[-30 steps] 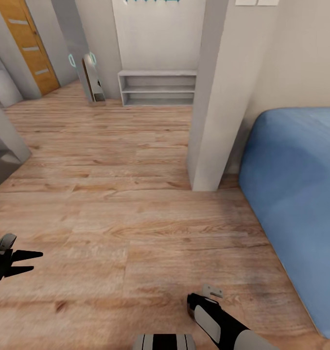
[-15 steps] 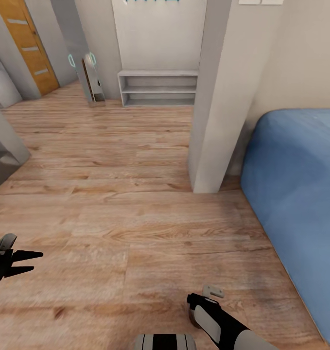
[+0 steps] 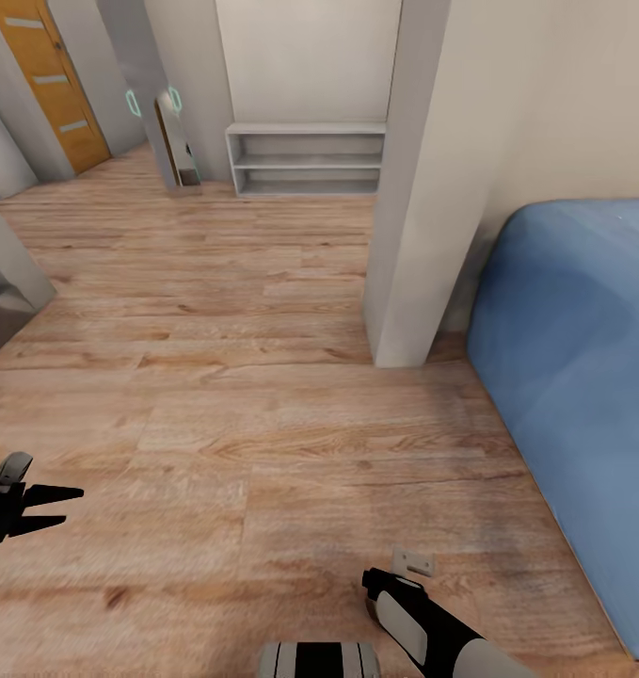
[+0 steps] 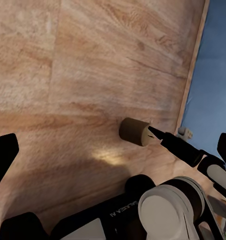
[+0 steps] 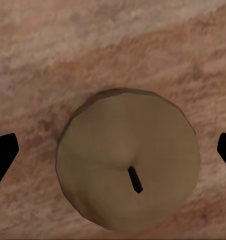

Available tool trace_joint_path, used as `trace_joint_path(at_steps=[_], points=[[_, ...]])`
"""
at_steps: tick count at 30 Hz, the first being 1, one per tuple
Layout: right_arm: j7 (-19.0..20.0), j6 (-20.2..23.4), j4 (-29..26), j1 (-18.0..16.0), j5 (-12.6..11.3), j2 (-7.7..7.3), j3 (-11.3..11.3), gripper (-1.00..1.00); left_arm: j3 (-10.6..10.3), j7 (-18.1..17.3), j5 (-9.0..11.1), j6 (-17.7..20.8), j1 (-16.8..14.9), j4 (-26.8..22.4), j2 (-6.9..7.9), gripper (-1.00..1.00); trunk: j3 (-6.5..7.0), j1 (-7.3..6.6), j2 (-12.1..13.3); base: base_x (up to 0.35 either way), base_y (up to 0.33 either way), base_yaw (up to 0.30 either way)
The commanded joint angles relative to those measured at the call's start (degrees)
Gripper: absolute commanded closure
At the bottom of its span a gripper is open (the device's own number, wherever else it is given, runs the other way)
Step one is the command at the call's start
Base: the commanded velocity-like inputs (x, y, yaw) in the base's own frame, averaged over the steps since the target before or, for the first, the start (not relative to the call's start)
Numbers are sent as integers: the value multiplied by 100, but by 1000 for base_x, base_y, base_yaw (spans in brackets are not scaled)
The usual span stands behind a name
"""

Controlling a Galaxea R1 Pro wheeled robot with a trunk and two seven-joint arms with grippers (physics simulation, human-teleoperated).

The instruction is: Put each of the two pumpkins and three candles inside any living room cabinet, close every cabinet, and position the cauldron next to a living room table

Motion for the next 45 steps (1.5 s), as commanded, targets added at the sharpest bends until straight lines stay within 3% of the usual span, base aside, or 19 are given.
trace_joint_path(at_steps=[1, 18, 28, 33, 36, 45], points=[[-43, 32, -9, -6, -12, -5, 44, -100, -29, -18, 24, 22, -13, 5, 5, -100, -27, 1, -4, 0, 0, 0], [-41, 32, -9, -6, -18, -5, 44, -100, -29, -18, 24, 22, -13, -4, -2, -100, -337, 37, -23, 0, 0, 0], [-41, 25, -9, -7, -19, -5, 44, -100, -29, -19, 40, 22, -13, -153, 5, -100, -337, 37, -23, 0, 0, 0], [-41, 23, -9, -6, -19, -5, 44, -100, -29, -18, 42, 22, -13, -156, 7, -100, -448, 50, -29, 0, 0, 0], [-41, 23, -9, -6, -20, -5, 44, -100, -29, -21, 42, 22, -13, -161, 7, -100, -448, 50, -29, 0, 0, 0], [-41, 23, -9, -6, -17, -5, 44, -100, -37, -434, 8, 14, -13, -156, 8, -100, -448, 50, -29, 0, 0, 0]])
